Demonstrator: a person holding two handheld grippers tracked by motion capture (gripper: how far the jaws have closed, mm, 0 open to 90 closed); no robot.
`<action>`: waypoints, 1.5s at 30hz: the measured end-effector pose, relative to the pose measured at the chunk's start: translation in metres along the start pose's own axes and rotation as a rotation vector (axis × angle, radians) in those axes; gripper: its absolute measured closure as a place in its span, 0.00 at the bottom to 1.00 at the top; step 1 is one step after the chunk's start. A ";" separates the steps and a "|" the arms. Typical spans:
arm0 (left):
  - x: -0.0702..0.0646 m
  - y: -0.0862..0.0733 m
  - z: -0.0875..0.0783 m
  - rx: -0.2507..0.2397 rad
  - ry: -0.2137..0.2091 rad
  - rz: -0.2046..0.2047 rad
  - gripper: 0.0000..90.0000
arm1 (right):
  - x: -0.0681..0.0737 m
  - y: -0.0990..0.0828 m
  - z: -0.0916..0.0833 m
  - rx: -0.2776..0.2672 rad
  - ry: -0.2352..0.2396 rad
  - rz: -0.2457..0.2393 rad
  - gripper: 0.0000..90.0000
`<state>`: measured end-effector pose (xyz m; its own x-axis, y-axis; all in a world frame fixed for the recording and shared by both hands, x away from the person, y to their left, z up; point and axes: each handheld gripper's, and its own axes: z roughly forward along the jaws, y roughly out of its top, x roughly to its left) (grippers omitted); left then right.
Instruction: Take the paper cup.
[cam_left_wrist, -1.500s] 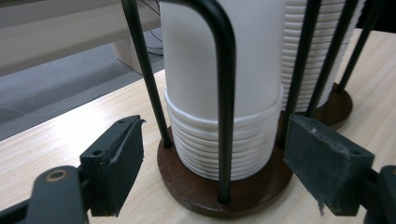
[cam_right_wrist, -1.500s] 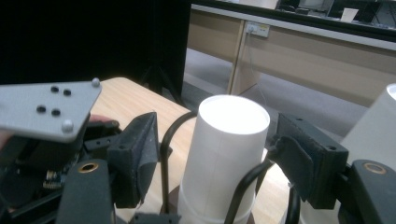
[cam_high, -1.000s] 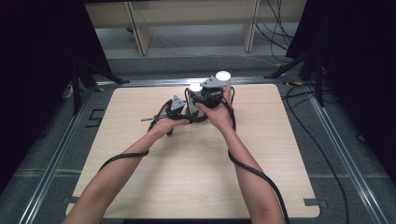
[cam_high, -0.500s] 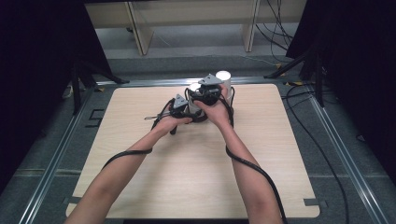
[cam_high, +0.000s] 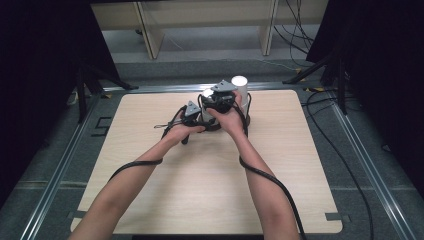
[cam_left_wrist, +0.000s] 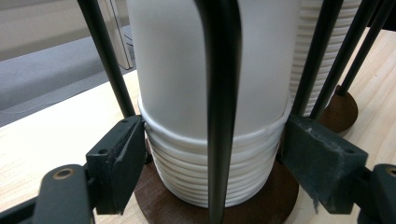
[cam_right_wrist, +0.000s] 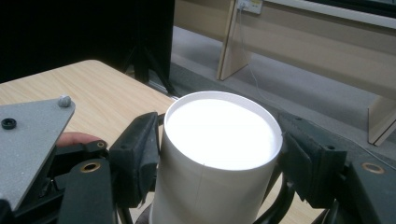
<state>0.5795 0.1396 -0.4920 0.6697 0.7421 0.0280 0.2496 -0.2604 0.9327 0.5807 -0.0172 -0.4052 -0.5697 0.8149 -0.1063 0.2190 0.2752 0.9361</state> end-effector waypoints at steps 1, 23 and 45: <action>-0.001 0.000 0.000 -0.007 0.002 -0.009 0.24 | 0.000 0.000 0.000 0.002 0.004 0.001 0.37; 0.000 0.000 -0.002 0.003 0.003 0.030 0.26 | -0.005 0.010 -0.010 -0.063 0.017 0.026 0.40; -0.001 0.002 -0.005 0.007 0.009 0.032 0.23 | -0.006 0.038 -0.030 -0.127 0.025 0.036 0.40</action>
<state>0.5758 0.1418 -0.4882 0.6709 0.7390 0.0615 0.2329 -0.2888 0.9286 0.5685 -0.0265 -0.3588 -0.5833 0.8096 -0.0653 0.1385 0.1784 0.9742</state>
